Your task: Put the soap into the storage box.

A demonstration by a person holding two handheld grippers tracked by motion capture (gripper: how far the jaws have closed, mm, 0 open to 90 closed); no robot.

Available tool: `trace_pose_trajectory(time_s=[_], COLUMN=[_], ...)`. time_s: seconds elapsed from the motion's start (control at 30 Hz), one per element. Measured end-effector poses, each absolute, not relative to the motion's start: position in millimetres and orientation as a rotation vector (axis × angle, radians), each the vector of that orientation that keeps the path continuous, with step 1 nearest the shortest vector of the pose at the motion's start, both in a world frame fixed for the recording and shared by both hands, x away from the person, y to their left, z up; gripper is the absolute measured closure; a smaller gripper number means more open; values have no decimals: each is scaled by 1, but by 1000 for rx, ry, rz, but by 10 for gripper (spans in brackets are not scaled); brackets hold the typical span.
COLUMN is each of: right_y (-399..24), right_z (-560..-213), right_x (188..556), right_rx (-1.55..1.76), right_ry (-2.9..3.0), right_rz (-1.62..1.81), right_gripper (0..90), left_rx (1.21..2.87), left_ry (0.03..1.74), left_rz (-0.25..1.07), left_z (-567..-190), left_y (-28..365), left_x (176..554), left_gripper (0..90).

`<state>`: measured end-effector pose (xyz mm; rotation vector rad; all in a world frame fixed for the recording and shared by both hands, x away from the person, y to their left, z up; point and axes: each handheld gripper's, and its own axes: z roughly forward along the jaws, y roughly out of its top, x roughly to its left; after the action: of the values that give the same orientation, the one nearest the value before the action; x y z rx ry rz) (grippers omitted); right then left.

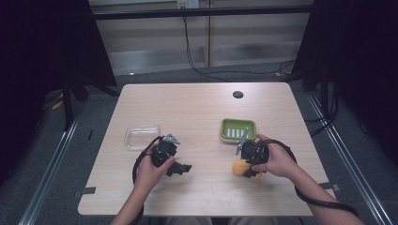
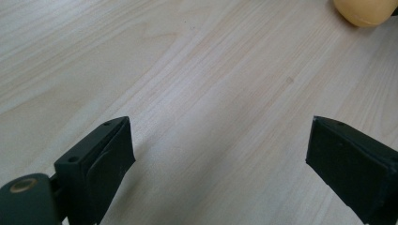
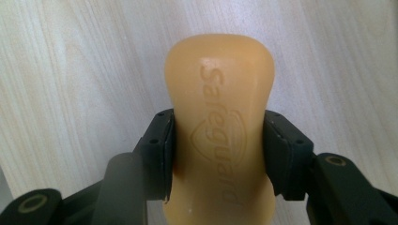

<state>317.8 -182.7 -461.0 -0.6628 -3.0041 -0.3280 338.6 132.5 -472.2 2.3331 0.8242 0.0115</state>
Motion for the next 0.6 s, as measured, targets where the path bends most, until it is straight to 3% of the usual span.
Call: trace_pose_trajectory(time_s=[0.6], right_y=[-178], right_z=[-467], right_x=[319], right_rx=[-654], right_ry=[-3021], right_rz=[-240], right_gripper=[497], left_rx=[2324], left_ry=[824], left_rz=[6], left_z=[-473], left_y=[132], left_x=[339], left_gripper=[77])
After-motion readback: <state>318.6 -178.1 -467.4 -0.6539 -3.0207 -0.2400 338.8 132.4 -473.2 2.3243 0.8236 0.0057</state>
